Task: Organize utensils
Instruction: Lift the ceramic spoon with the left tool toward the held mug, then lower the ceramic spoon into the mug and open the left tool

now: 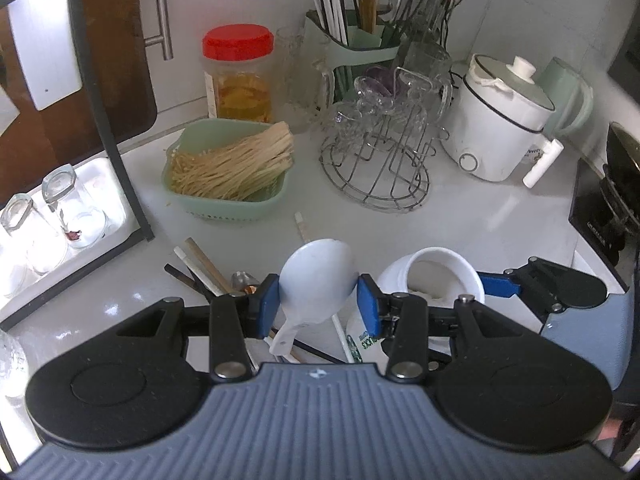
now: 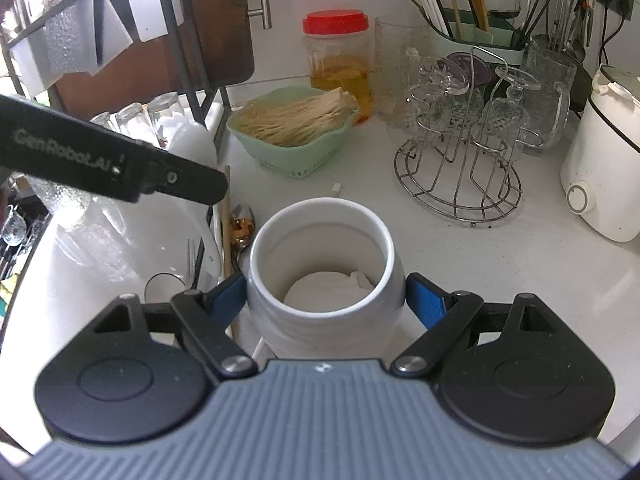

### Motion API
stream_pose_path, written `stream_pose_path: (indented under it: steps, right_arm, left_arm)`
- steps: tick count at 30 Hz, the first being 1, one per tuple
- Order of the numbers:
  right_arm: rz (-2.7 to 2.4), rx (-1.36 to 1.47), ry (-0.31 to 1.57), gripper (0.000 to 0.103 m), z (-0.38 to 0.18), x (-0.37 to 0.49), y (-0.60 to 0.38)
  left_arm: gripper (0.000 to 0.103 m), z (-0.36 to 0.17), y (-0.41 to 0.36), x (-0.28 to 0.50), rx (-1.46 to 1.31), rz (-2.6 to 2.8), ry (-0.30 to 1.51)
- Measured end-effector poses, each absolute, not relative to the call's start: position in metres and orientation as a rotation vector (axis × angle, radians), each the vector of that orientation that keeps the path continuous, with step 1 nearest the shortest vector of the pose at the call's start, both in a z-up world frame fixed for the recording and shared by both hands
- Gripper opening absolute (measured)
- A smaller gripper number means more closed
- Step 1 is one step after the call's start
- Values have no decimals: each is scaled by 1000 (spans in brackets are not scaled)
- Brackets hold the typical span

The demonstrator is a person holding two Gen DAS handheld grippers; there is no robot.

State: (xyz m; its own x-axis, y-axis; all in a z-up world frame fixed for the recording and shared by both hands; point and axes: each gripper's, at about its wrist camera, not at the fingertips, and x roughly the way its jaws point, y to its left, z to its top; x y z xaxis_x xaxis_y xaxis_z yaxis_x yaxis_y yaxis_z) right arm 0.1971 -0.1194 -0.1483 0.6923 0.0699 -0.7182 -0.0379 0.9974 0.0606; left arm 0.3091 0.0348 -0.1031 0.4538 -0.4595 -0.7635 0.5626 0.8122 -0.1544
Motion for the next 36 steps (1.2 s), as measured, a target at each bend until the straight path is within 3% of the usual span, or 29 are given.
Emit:
stream_pose_path:
  steps: [17,36]
  right_arm:
    - [108,17,792,89,-150,197,-120]
    - [109,10,796,89,-150,198,-119]
  left_arm:
    - [47,-72,41,299,66,-572,862]
    - [47,14,30,295,11,-674,744]
